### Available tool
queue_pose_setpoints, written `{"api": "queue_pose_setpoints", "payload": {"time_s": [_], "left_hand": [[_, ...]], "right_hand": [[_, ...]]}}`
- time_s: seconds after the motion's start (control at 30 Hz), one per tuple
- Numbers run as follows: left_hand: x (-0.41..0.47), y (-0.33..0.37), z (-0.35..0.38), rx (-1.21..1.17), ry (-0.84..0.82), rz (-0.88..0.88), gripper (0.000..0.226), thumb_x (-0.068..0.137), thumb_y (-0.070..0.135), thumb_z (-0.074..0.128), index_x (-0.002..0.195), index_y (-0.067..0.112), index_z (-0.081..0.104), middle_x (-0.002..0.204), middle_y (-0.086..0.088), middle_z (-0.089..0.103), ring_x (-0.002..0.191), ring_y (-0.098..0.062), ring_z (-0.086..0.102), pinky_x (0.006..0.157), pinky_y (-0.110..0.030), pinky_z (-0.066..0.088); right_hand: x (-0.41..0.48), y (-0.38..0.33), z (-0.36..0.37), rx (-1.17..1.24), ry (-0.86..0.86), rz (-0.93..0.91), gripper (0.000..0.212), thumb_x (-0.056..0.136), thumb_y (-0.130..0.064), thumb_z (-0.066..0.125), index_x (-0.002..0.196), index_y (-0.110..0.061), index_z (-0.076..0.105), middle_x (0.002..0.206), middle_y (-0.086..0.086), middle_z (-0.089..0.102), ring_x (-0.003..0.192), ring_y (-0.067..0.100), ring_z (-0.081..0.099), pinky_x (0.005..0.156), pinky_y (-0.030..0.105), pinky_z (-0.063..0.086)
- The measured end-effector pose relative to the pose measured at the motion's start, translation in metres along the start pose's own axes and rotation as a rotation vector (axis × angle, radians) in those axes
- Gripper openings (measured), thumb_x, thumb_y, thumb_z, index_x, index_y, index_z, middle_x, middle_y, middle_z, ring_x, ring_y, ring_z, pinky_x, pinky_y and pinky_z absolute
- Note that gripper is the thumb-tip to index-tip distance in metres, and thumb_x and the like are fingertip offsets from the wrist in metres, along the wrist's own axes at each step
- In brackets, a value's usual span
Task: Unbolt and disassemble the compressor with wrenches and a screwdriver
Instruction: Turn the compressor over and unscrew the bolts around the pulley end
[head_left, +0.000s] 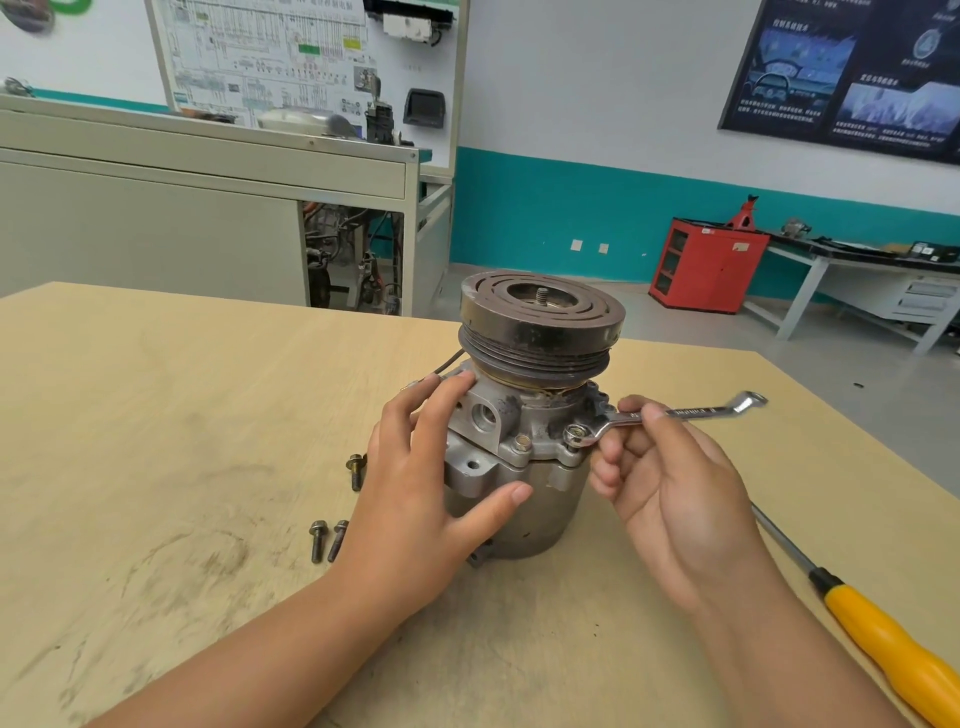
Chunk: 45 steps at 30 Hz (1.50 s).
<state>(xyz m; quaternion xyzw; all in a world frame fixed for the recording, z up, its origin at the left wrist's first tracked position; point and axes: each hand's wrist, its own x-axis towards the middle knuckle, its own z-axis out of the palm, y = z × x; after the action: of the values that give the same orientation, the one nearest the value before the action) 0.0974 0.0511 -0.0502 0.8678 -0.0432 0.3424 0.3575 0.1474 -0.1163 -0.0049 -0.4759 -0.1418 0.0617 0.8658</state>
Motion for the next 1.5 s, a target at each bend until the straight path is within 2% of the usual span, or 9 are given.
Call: {"api": "queue_pose_setpoints", "payload": {"time_s": [0.13, 0.3, 0.53, 0.73, 0.93, 1.1, 1.23, 1.37, 1.5], "left_hand": [[0.0, -0.001, 0.0, -0.004, 0.003, 0.001, 0.076, 0.067, 0.071, 0.052, 0.128, 0.069, 0.007, 0.137, 0.018, 0.023, 0.133, -0.01, 0.028, 0.103, -0.023, 0.026], [0.0, -0.001, 0.001, -0.003, 0.005, -0.001, 0.076, 0.066, 0.071, 0.052, 0.127, 0.07, 0.006, 0.131, 0.026, 0.02, 0.133, -0.008, 0.027, 0.102, -0.022, 0.025], [0.0, -0.001, 0.001, -0.007, 0.01, -0.003, 0.077, 0.067, 0.07, 0.053, 0.13, 0.067, 0.009, 0.134, 0.022, 0.022, 0.133, -0.009, 0.027, 0.103, -0.019, 0.023], [0.001, -0.002, 0.001, -0.007, 0.017, -0.011, 0.079, 0.067, 0.069, 0.054, 0.135, 0.058, 0.015, 0.137, 0.017, 0.025, 0.133, -0.011, 0.029, 0.103, -0.02, 0.024], [0.001, -0.001, 0.001, -0.011, 0.018, -0.015, 0.078, 0.067, 0.069, 0.054, 0.132, 0.062, 0.012, 0.138, 0.014, 0.026, 0.133, -0.012, 0.029, 0.103, -0.021, 0.025], [0.0, 0.0, 0.0, -0.007, 0.003, -0.019, 0.077, 0.067, 0.07, 0.053, 0.129, 0.067, 0.008, 0.138, 0.018, 0.024, 0.133, -0.01, 0.028, 0.102, -0.019, 0.023], [0.0, 0.0, 0.0, -0.01, 0.006, -0.012, 0.076, 0.067, 0.071, 0.052, 0.128, 0.068, 0.008, 0.139, 0.016, 0.024, 0.134, -0.011, 0.028, 0.104, -0.024, 0.026], [0.0, 0.001, 0.0, -0.004, 0.0, -0.012, 0.075, 0.067, 0.071, 0.052, 0.126, 0.071, 0.006, 0.139, 0.016, 0.024, 0.134, -0.009, 0.027, 0.104, -0.021, 0.024], [0.0, 0.001, 0.0, -0.009, 0.0, -0.017, 0.075, 0.066, 0.07, 0.052, 0.126, 0.071, 0.007, 0.138, 0.018, 0.023, 0.134, -0.008, 0.026, 0.105, -0.021, 0.024]], "right_hand": [[0.003, -0.001, 0.0, 0.048, 0.009, -0.01, 0.025, 0.101, -0.011, 0.03, 0.086, -0.008, 0.05, 0.051, 0.002, 0.047, 0.043, 0.011, 0.041, 0.04, 0.019, 0.034], [-0.011, -0.002, 0.004, -0.219, 0.069, -0.468, 0.018, 0.101, -0.011, 0.039, 0.087, -0.011, 0.051, 0.059, 0.003, 0.063, 0.053, 0.013, 0.059, 0.051, 0.022, 0.048], [-0.021, 0.021, -0.001, -0.719, -0.02, -0.865, 0.009, 0.097, -0.048, 0.041, 0.099, -0.051, 0.05, 0.083, -0.01, 0.066, 0.072, 0.006, 0.066, 0.067, 0.022, 0.053], [-0.023, 0.027, -0.005, -0.845, 0.032, -0.873, 0.016, 0.096, -0.055, 0.037, 0.102, -0.042, 0.045, 0.086, -0.015, 0.064, 0.075, 0.003, 0.064, 0.063, 0.038, 0.056], [-0.025, 0.032, -0.004, -0.848, -0.021, -0.895, 0.023, 0.099, -0.047, 0.037, 0.102, -0.027, 0.048, 0.082, -0.017, 0.061, 0.075, -0.001, 0.062, 0.063, 0.023, 0.054], [-0.023, 0.027, 0.001, -0.53, 0.037, -0.662, 0.012, 0.092, -0.03, 0.04, 0.089, -0.021, 0.047, 0.072, 0.003, 0.063, 0.06, 0.011, 0.06, 0.059, 0.018, 0.048], [-0.01, 0.011, 0.002, -0.216, 0.084, -0.263, 0.023, 0.1, -0.014, 0.032, 0.084, -0.009, 0.047, 0.052, 0.006, 0.059, 0.047, 0.015, 0.055, 0.047, 0.02, 0.044], [0.005, -0.004, -0.004, 0.075, 0.0, 0.13, 0.025, 0.099, -0.012, 0.032, 0.083, -0.007, 0.051, 0.052, 0.005, 0.052, 0.044, 0.012, 0.048, 0.042, 0.019, 0.041], [0.007, -0.005, -0.006, 0.216, 0.069, 0.09, 0.025, 0.098, -0.013, 0.036, 0.081, -0.008, 0.053, 0.053, 0.003, 0.053, 0.044, 0.011, 0.048, 0.042, 0.017, 0.041]]}}
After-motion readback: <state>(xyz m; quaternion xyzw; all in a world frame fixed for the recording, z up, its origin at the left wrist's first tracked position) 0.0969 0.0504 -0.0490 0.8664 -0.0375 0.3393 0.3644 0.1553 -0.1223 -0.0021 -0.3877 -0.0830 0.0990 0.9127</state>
